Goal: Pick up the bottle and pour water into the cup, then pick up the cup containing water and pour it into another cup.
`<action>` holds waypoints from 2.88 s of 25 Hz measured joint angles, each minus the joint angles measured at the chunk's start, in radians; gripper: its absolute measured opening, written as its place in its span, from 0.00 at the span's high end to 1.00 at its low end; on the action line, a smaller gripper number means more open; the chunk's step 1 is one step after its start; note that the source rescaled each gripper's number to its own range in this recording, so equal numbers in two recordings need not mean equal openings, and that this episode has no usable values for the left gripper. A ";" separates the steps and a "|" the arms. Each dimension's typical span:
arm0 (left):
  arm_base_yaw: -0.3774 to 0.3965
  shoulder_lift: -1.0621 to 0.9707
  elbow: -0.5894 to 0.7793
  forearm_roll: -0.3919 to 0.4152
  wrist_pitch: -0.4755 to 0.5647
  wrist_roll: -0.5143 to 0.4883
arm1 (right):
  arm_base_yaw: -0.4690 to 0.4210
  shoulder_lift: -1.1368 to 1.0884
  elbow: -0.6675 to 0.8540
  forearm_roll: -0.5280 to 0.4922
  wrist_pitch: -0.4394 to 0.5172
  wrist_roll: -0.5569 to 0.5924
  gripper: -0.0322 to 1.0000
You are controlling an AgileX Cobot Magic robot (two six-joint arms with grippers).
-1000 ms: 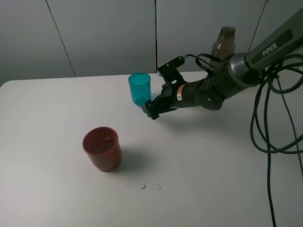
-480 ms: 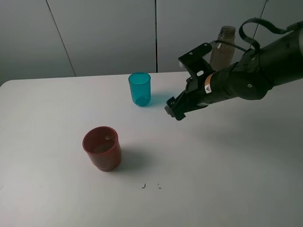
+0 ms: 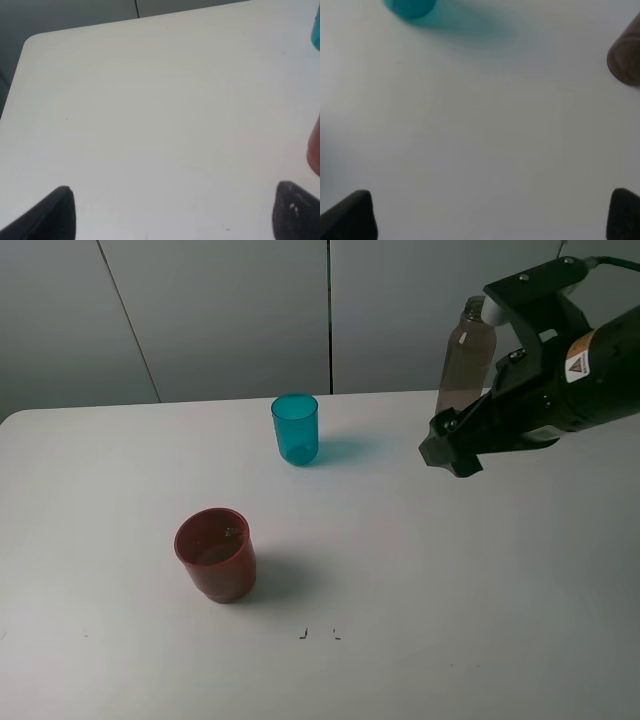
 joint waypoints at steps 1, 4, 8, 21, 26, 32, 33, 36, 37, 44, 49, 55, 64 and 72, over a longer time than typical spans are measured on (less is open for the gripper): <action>0.000 0.000 0.000 0.000 0.000 0.007 | 0.000 -0.043 0.000 0.013 0.046 -0.013 0.03; 0.000 0.000 0.000 0.000 0.000 0.007 | 0.000 -0.163 0.000 0.035 0.181 -0.028 0.03; 0.000 0.000 0.000 0.000 0.000 0.007 | 0.000 -0.318 0.000 0.061 0.340 -0.032 0.03; 0.000 0.000 0.000 0.000 0.000 0.007 | 0.000 -0.814 0.153 0.136 0.541 -0.064 0.03; 0.000 0.000 0.000 0.000 0.000 0.007 | 0.000 -0.996 0.196 0.136 0.530 -0.064 0.03; 0.000 0.000 0.000 0.000 0.000 0.007 | 0.000 -1.128 0.198 0.136 0.518 -0.064 0.03; 0.000 0.000 0.000 0.000 0.000 0.007 | 0.000 -1.145 0.200 0.136 0.518 -0.064 0.03; 0.000 0.000 0.000 0.000 0.000 0.007 | 0.000 -1.194 0.204 0.134 0.536 -0.064 0.03; 0.000 0.000 0.000 0.000 0.000 0.007 | 0.000 -1.214 0.213 0.132 0.544 -0.064 0.03; 0.000 0.000 0.000 0.000 0.000 0.007 | -0.023 -1.235 0.221 0.131 0.563 -0.061 0.03; 0.000 0.000 0.000 0.000 0.000 0.007 | -0.145 -1.235 0.221 0.131 0.565 -0.060 0.03; 0.000 0.000 0.000 0.000 0.000 0.007 | -0.336 -1.235 0.221 0.131 0.565 -0.060 0.03; 0.000 0.000 0.000 0.000 0.000 0.007 | -0.433 -1.237 0.221 0.131 0.565 -0.060 0.03; 0.000 0.000 0.000 0.000 0.000 0.007 | -0.434 -1.237 0.221 0.131 0.565 -0.060 0.03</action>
